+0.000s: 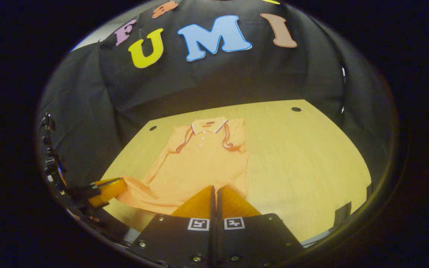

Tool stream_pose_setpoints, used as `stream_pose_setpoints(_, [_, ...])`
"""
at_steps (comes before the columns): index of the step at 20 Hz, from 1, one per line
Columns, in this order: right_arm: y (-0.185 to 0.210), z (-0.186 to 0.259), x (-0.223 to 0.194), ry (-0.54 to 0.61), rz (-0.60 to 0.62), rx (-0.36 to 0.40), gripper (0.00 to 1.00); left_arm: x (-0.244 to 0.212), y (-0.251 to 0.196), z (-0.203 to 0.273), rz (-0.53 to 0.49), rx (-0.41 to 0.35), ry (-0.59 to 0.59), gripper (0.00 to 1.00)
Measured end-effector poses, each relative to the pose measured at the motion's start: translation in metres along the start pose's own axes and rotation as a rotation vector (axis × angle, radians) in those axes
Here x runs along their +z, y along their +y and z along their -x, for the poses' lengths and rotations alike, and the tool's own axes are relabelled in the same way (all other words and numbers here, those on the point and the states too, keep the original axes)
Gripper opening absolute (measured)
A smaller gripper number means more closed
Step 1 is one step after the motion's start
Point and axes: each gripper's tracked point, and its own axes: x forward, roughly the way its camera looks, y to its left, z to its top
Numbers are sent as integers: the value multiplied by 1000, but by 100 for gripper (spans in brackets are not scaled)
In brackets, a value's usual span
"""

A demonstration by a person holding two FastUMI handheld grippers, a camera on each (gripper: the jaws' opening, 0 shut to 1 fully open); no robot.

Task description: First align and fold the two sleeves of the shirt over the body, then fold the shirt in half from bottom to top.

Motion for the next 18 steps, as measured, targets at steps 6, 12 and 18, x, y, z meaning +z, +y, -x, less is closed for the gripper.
stream_pose_setpoints(6, [-9,-48,67,-46,-12,-47,0,68,18,-69,32,-34,-45,6])
stream_pose_setpoints(12, [-17,-93,114,-62,-3,-99,0,113,32,-135,45,-60,-59,6])
stream_pose_setpoints(18, [-29,-144,150,-49,18,-140,0,139,37,-204,62,-74,-49,6])
